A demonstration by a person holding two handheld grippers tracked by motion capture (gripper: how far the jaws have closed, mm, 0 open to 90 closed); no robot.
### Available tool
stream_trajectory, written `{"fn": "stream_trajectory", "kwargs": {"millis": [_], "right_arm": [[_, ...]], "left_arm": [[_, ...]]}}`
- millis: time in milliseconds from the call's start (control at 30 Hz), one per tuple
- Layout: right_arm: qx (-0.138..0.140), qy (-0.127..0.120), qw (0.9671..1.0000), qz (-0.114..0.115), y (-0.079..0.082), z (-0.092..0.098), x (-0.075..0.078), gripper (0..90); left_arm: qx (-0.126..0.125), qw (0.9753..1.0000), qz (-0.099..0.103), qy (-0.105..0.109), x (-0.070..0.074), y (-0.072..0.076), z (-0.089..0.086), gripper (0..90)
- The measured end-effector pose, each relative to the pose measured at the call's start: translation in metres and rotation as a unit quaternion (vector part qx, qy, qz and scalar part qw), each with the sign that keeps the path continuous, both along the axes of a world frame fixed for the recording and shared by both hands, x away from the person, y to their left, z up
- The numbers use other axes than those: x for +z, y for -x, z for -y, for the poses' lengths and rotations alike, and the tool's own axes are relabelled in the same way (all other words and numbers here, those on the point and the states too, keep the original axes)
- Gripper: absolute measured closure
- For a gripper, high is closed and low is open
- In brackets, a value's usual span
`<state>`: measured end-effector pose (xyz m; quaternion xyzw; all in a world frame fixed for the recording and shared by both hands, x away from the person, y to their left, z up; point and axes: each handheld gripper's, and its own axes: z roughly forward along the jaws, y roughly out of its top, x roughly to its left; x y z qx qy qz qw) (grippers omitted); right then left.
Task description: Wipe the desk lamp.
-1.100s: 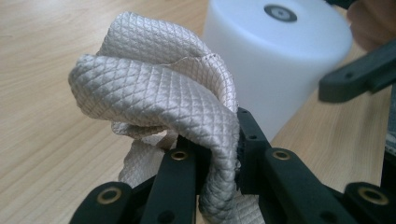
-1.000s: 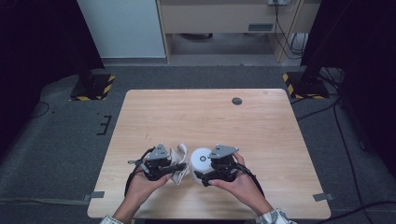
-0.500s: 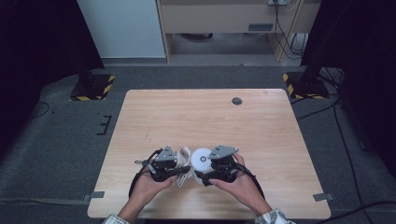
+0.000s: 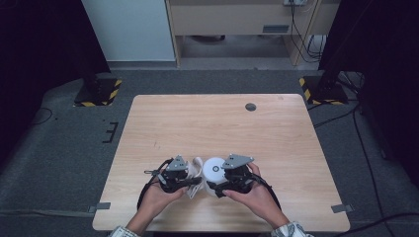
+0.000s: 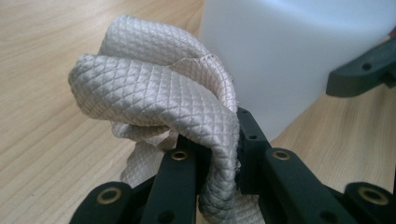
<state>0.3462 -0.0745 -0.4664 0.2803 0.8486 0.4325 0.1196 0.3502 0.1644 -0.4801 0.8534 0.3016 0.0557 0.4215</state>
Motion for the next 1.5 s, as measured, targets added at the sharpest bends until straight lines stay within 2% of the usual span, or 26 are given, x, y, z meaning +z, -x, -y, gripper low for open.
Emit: {"fn": "stream_trajectory", "kwargs": {"millis": [133,400,633,833,933,1033,1267,1500], "right_arm": [[0.0,-0.003,1.0,0.001,0.002,0.002,-0.001,9.0],[0.002,-0.006,1.0,0.002,0.005,0.005,-0.001,9.0],[0.001,-0.009,1.0,0.002,0.009,0.009,-0.002,8.9],[0.002,-0.013,0.9999,0.005,0.011,0.011,-0.003,8.9],[0.001,-0.014,0.9999,0.004,0.011,0.012,-0.003,9.0],[-0.001,-0.013,0.9999,0.003,0.011,0.013,-0.003,8.9],[-0.006,-0.014,0.9999,0.006,0.009,0.016,-0.003,8.9],[-0.012,-0.016,0.9998,0.005,0.007,0.018,-0.003,9.0]], "left_arm": [[0.005,1.0,0.002,0.005,0.004,-0.004,-0.002,79.6],[0.023,0.9996,0.001,0.017,0.018,-0.021,-0.003,79.6],[0.027,0.9995,0.006,0.014,0.027,-0.034,0.009,79.6],[0.026,0.9995,0.007,0.015,0.031,-0.039,0.016,79.6],[0.024,0.9996,0.004,0.016,0.029,-0.039,0.019,79.6],[0.02,0.9997,-0.004,0.015,0.018,-0.036,0.023,79.6],[0.018,0.9996,-0.018,0.014,0.004,-0.032,0.025,79.6],[0.016,0.9995,-0.027,0.001,-0.009,-0.029,0.028,79.7]]}}
